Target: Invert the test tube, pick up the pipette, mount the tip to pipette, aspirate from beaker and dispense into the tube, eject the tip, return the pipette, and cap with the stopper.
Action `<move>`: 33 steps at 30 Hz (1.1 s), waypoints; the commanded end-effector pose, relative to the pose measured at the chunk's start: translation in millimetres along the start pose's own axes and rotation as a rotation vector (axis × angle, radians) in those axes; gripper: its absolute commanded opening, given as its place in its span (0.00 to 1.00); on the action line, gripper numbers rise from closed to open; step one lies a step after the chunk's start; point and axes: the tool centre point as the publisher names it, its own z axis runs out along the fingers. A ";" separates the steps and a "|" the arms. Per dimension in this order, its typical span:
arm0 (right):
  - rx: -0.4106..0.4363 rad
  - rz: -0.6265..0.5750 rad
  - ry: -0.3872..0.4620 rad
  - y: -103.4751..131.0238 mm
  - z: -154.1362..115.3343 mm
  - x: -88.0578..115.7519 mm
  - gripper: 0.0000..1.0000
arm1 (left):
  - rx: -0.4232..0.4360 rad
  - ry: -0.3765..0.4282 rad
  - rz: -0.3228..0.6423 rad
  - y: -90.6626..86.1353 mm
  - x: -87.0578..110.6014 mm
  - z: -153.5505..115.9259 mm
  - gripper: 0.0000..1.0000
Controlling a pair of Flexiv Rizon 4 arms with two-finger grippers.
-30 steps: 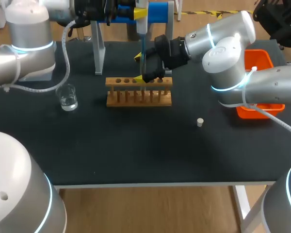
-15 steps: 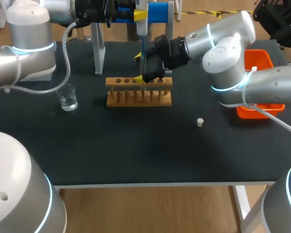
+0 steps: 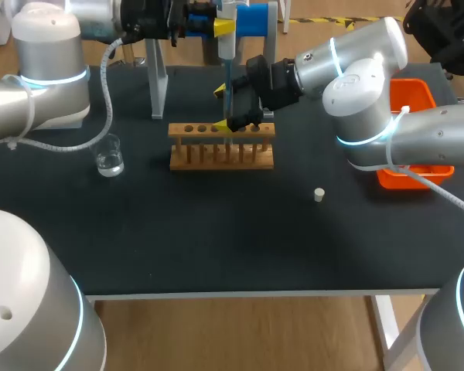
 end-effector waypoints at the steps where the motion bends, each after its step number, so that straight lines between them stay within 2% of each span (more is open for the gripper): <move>1: 0.000 0.000 -0.001 0.1 -0.6 0.3 1.00 | 0.004 0.003 0.003 1.1 -1.8 0.0 0.00; 33: 0.000 0.000 -0.001 0.1 -0.6 0.3 1.00 | 0.006 -0.005 -0.011 7.9 -2.7 -0.9 0.00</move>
